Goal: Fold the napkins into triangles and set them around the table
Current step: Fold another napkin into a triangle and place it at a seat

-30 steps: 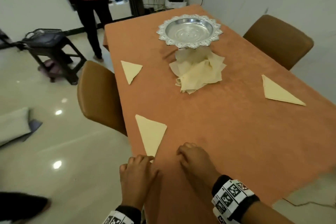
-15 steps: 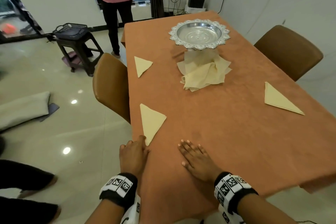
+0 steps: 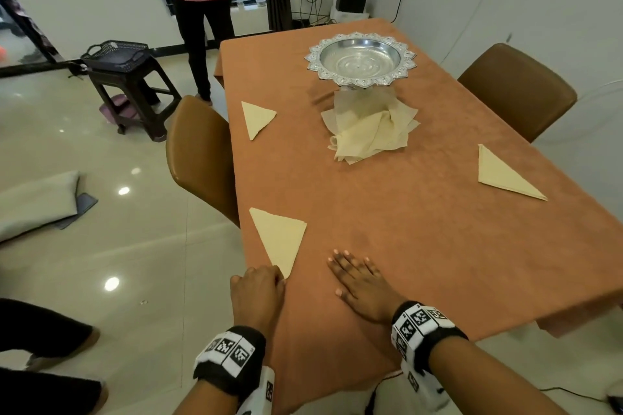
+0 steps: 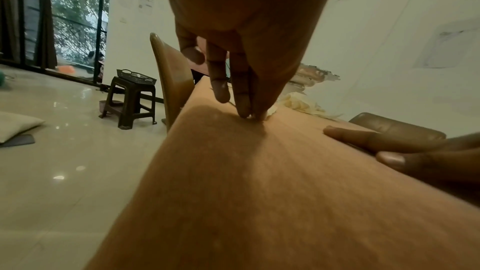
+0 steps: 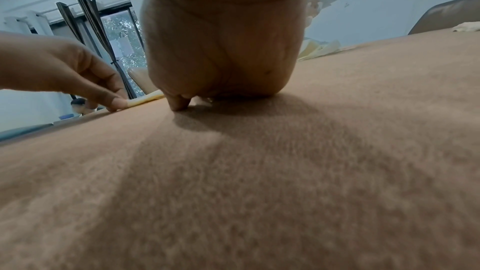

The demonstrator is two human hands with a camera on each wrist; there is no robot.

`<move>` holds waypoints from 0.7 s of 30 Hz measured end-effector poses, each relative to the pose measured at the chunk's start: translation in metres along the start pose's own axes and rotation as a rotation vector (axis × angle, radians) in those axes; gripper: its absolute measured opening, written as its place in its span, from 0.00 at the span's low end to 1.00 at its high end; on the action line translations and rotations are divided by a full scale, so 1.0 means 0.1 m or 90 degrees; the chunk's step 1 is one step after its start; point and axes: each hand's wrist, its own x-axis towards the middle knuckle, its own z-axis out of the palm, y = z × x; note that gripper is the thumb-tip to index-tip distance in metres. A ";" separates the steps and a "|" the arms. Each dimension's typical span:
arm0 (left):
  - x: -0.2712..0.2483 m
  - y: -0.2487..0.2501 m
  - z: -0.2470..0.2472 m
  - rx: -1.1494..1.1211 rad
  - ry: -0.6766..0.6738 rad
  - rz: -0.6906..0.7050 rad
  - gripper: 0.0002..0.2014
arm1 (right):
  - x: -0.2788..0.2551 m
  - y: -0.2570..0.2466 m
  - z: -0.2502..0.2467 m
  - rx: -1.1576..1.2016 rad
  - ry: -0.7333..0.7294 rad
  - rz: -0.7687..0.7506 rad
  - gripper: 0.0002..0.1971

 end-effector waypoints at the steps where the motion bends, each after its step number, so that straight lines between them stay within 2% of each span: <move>1: -0.03 0.00 0.02 0.000 -0.002 0.003 0.09 | -0.01 -0.01 -0.02 0.004 -0.007 0.004 0.33; 8: -0.05 0.02 -0.10 -0.012 -0.020 -0.006 0.06 | -0.12 0.06 -0.14 0.042 -0.033 -0.024 0.35; 10: -0.02 0.03 -0.18 -0.033 -0.024 -0.037 0.10 | -0.12 0.07 -0.20 0.055 -0.028 -0.030 0.34; 13: 0.08 0.01 -0.28 -0.031 0.021 -0.082 0.12 | 0.04 0.05 -0.36 0.095 0.065 -0.025 0.27; 15: 0.21 0.00 -0.29 0.001 0.027 -0.077 0.14 | 0.27 0.02 -0.50 0.124 0.109 -0.034 0.22; 18: 0.52 -0.08 -0.22 -0.012 -0.043 -0.073 0.28 | 0.67 -0.09 -0.68 0.165 0.107 -0.036 0.20; 21: 0.83 -0.23 -0.16 -0.026 -0.139 -0.046 0.40 | 0.99 -0.20 -0.83 0.248 0.133 0.055 0.16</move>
